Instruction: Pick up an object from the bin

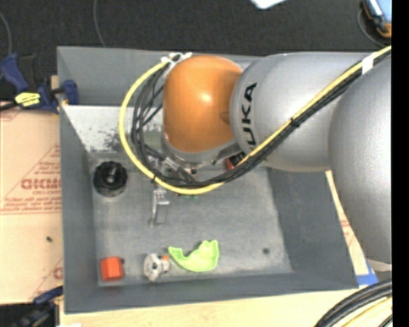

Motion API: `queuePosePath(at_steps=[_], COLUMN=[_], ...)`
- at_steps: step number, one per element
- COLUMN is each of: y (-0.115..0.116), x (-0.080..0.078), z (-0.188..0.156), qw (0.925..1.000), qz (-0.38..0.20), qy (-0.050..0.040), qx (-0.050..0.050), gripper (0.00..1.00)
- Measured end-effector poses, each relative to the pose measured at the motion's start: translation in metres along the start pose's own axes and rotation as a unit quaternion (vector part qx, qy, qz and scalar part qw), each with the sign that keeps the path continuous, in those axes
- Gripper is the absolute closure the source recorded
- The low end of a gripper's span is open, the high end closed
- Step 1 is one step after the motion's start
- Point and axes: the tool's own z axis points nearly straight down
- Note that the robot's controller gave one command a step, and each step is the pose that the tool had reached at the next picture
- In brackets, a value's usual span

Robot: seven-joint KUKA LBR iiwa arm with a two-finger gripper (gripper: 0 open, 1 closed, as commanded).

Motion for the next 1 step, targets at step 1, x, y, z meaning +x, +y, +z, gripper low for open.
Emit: queuePosePath(at_steps=[1], y=[-0.0011], x=[-0.0015], z=[-0.0049], qw=[1.0], qz=[0.002], qy=[-0.0038], qx=[-0.001], gripper=[0.0])
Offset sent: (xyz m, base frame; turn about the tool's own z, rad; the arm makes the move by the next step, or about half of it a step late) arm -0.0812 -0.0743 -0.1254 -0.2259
